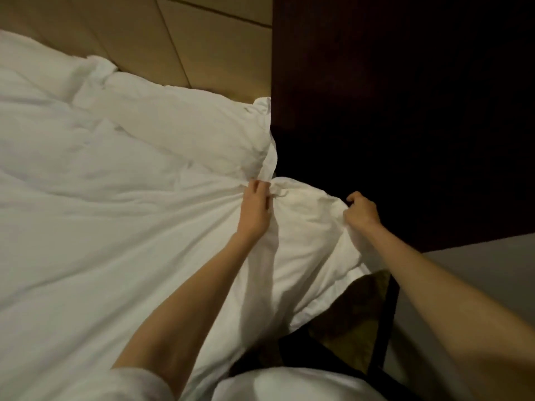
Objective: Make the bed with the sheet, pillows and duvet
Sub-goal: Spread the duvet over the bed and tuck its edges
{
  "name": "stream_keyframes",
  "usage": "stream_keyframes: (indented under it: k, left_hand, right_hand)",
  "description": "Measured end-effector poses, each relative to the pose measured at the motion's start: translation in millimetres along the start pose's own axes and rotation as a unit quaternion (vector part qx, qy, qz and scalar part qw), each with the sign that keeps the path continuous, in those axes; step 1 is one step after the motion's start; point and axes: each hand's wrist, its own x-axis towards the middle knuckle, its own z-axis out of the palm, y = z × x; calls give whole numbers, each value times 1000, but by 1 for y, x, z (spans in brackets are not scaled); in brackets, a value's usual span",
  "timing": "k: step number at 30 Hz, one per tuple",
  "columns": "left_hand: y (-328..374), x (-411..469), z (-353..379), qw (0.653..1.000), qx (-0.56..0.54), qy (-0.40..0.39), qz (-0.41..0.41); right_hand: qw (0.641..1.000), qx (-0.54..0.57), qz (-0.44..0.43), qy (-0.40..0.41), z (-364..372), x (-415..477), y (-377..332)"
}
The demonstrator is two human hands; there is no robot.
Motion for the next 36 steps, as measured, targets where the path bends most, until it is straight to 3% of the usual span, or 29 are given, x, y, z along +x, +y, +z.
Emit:
stream_keyframes:
  k: [3, 6, 11, 20, 28, 36]
  left_hand:
    - [-9, -17, 21, 988, 15, -140, -64]
    - [-16, -27, 20, 978, 56, -150, -130]
    - [-38, -42, -19, 976, 3, -48, -213]
    - [-91, -113, -89, 929, -44, 83, -357]
    - [-167, -170, -168, 887, -25, 185, -422]
    - [-278, -187, -271, 854, -7, 239, -462]
  right_hand:
    - [995, -10, -28, -92, 16, 7, 1]
    - [990, -10, -55, -130, 29, 9, -15]
    - [984, -10, -82, -159, 50, 6, -61]
    - [952, -43, -181, -241, 87, -22, -145]
    - [917, -40, -270, -291, 149, -82, -235]
    - [873, -47, -376, -307, 254, -150, -360]
